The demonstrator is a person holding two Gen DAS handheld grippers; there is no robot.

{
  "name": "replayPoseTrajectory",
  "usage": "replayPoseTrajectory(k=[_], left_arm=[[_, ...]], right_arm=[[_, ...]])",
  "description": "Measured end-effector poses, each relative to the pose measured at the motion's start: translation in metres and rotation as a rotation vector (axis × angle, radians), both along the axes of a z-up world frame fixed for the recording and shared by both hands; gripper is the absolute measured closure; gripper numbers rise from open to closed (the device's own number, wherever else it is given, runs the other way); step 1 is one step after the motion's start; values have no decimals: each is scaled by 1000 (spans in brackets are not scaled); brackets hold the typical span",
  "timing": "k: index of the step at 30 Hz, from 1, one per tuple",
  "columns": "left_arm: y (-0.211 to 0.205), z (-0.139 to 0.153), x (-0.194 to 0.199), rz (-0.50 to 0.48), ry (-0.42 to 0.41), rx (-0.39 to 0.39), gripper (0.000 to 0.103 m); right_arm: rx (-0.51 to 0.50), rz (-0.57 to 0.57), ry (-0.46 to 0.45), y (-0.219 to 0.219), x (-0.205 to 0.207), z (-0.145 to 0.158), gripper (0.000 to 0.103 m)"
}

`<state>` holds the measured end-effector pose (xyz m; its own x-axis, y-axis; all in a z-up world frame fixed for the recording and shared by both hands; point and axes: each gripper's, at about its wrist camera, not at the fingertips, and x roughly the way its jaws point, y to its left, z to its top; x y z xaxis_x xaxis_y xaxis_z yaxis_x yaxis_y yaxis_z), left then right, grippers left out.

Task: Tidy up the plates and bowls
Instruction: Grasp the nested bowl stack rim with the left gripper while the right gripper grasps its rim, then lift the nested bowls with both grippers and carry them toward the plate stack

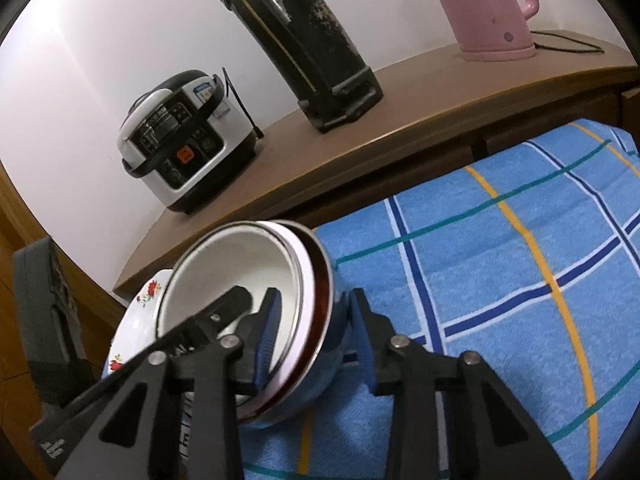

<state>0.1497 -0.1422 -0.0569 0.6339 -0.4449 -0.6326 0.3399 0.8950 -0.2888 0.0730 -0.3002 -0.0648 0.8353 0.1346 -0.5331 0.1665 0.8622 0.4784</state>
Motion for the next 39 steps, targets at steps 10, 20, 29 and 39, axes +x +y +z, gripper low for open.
replayPoseTrajectory(k=[10, 20, 29, 39], left_arm=[[-9, 2, -8, -24, -44, 40, 68], [-10, -1, -7, -10, -49, 50, 68], [-9, 0, -6, -19, -20, 32, 68], [-11, 8, -36, -36, -14, 81, 68]], right_arm=[[13, -51, 25, -7, -5, 0, 80], [-15, -55, 19, -3, -4, -1, 78], [-29, -75, 30, -1, -5, 0, 78], [14, -77, 72, -2, -29, 2, 78]])
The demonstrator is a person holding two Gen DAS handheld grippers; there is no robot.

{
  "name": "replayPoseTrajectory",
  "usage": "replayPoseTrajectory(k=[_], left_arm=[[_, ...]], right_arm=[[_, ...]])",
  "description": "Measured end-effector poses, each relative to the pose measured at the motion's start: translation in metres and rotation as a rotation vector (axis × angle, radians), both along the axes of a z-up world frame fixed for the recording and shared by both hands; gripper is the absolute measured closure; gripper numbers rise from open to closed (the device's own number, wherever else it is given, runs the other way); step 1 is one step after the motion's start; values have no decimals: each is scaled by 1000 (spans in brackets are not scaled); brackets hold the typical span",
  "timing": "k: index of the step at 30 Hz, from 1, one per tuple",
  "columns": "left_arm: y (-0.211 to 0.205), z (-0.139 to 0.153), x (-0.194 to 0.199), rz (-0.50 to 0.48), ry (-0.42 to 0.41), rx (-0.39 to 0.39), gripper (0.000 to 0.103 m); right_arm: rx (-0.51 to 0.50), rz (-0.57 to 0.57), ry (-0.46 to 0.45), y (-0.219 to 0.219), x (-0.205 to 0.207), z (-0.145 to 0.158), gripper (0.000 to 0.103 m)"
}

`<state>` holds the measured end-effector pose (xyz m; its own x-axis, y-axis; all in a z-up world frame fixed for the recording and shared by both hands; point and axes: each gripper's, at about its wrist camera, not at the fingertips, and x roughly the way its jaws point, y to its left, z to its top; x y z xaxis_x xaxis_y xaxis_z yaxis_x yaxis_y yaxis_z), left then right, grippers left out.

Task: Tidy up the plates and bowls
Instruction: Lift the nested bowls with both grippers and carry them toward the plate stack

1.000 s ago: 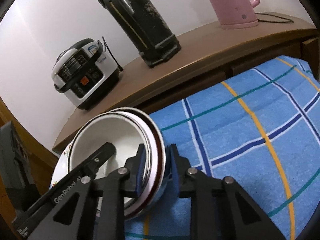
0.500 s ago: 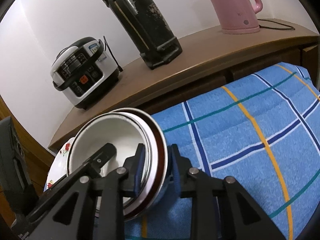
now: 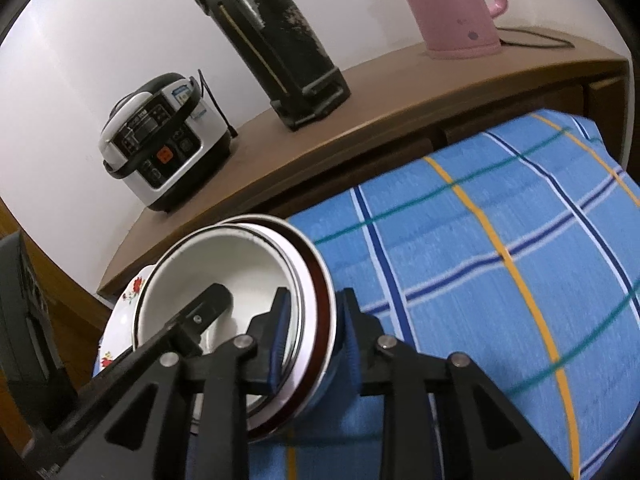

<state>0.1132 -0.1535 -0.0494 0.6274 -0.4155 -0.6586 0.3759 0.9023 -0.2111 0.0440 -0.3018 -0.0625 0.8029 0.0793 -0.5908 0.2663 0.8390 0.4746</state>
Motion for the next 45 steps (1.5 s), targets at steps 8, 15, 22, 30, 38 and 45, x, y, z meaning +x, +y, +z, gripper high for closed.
replayPoseTrajectory(k=[8, 15, 22, 30, 38, 45], left_arm=[[1, -4, -25, -23, 33, -17, 68], [4, -2, -46, -25, 38, -3, 68], [3, -1, -60, -32, 40, 9, 68], [4, 4, -78, -41, 29, 5, 68], [9, 5, -90, -35, 34, 15, 68], [19, 9, -98, -22, 30, 13, 68]], right_arm=[[-22, -14, 43, -2, -29, -1, 78], [-17, -10, 65, -6, -49, -2, 78], [-6, -10, 72, -6, -67, -3, 78], [-15, -13, 78, -5, -83, 3, 78], [-19, 4, 89, 2, -97, 4, 78], [-18, 19, 94, 8, -103, 7, 78]])
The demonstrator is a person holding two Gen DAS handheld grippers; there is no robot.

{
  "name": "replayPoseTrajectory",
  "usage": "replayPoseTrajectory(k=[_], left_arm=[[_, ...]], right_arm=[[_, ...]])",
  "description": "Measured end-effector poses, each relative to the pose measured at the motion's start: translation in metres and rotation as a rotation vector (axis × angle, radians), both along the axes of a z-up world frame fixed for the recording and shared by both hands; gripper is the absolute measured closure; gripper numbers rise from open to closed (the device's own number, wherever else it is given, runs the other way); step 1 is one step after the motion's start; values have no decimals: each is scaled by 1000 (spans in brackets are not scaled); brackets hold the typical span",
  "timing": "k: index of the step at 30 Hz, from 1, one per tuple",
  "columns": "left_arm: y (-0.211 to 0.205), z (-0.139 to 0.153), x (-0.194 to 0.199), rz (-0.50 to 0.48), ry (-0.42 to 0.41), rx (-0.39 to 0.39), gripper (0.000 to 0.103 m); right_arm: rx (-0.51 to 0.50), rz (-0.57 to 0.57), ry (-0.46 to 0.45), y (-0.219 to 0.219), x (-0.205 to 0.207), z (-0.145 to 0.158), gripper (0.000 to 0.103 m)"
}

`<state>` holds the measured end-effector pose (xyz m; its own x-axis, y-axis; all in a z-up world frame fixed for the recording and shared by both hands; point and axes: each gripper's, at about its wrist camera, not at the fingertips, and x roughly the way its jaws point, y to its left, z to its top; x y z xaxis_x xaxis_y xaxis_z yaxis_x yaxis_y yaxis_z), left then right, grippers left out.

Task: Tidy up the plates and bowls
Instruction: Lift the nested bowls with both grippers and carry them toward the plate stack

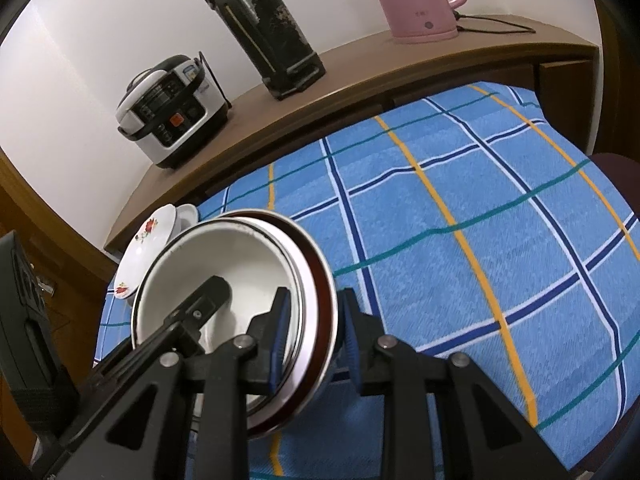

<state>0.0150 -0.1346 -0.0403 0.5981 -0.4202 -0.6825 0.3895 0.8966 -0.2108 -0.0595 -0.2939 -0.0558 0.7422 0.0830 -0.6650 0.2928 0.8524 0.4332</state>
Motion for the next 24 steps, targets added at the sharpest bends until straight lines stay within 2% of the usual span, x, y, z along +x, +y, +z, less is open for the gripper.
replayPoseTrajectory(k=[24], left_arm=[[60, -1, -10, 108, -6, 9, 68]], right_arm=[[7, 104, 7, 56, 3, -4, 78]])
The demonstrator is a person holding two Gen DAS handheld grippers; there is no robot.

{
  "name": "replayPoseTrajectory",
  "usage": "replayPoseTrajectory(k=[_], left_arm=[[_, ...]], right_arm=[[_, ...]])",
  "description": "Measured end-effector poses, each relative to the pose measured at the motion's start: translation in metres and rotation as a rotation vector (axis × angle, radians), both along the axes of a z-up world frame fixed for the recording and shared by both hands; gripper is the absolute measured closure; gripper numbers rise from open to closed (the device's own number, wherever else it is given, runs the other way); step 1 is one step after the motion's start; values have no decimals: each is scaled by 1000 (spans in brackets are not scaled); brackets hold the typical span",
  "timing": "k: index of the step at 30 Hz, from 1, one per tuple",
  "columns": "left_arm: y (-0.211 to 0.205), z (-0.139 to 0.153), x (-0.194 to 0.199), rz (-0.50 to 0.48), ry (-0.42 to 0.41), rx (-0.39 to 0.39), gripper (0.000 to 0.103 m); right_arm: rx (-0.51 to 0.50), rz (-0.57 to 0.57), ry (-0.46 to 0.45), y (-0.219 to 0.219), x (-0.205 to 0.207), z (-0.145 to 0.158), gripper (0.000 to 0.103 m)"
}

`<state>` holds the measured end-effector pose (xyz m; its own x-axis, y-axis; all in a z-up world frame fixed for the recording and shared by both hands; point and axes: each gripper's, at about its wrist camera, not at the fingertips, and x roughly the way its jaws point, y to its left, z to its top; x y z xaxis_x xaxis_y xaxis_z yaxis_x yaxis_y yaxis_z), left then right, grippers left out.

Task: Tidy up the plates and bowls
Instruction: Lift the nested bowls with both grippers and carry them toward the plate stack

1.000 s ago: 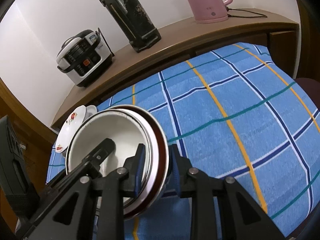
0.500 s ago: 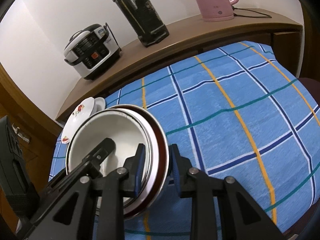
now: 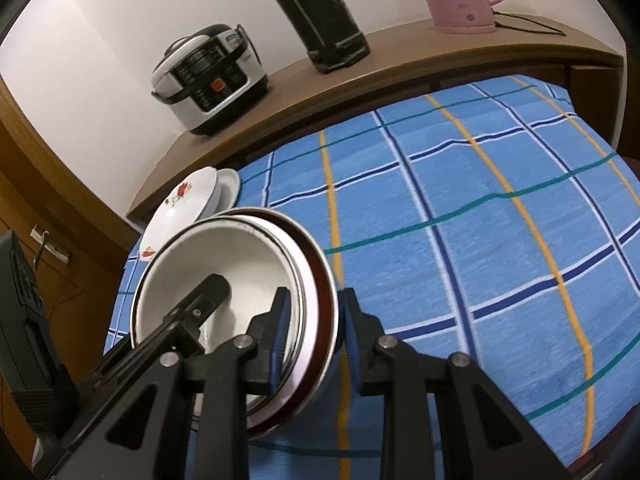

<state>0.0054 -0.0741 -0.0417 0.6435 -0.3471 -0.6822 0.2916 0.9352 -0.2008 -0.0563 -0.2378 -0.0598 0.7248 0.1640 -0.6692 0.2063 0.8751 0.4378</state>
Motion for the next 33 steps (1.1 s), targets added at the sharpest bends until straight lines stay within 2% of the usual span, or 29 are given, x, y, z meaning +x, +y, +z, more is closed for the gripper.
replayPoseTrajectory(k=[33], left_arm=[[106, 9, 17, 181, -37, -8, 68]], right_arm=[[-30, 187, -11, 105, 44, 7, 77]])
